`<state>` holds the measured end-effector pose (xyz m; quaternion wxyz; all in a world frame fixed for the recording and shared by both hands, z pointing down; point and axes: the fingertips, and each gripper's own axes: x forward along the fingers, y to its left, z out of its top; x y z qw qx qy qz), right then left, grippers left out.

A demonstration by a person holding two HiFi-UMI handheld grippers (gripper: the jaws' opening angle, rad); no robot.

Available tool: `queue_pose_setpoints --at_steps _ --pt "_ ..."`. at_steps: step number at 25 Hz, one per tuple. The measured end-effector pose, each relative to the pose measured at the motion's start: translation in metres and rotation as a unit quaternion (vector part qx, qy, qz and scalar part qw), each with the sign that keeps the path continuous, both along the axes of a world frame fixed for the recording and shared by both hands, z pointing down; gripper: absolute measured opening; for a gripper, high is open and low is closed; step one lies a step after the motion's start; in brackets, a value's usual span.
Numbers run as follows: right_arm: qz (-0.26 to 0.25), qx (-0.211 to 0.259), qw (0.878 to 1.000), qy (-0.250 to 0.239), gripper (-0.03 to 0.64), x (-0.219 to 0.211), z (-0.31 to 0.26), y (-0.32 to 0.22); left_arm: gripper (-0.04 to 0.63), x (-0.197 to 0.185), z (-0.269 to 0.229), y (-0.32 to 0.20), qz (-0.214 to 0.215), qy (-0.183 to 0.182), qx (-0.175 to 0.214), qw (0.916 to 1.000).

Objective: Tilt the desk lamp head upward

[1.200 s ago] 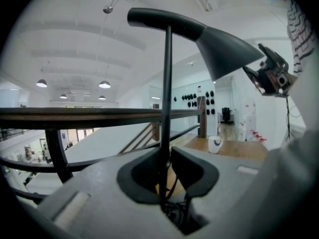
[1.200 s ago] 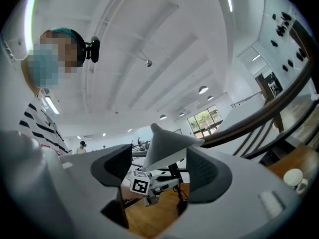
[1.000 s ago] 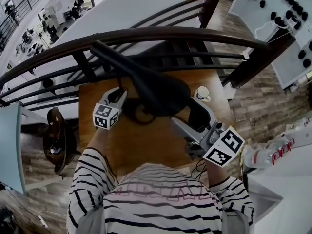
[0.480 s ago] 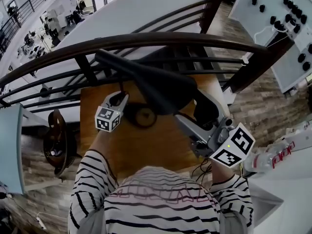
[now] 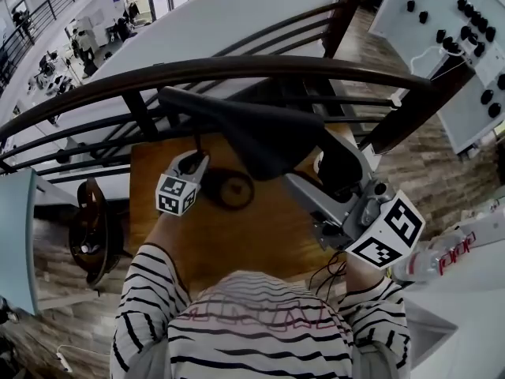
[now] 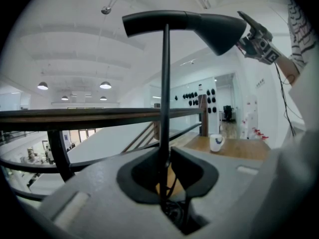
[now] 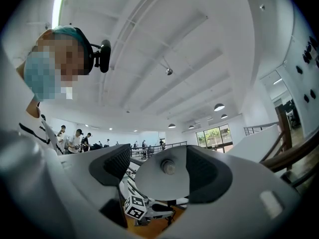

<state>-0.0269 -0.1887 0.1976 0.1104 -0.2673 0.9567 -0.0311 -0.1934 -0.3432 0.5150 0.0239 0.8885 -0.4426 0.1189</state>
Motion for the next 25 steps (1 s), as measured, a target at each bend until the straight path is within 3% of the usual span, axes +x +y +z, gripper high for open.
queue_pose_setpoints --at_steps 11,25 --pt "-0.002 0.026 0.999 0.027 0.35 -0.015 -0.031 -0.01 0.066 -0.002 0.0 -0.003 -0.007 -0.008 -0.001 0.9999" --pt "-0.004 0.049 0.998 0.03 0.359 -0.016 -0.029 -0.006 0.066 -0.002 0.005 -0.002 -0.019 -0.009 -0.008 0.9997"
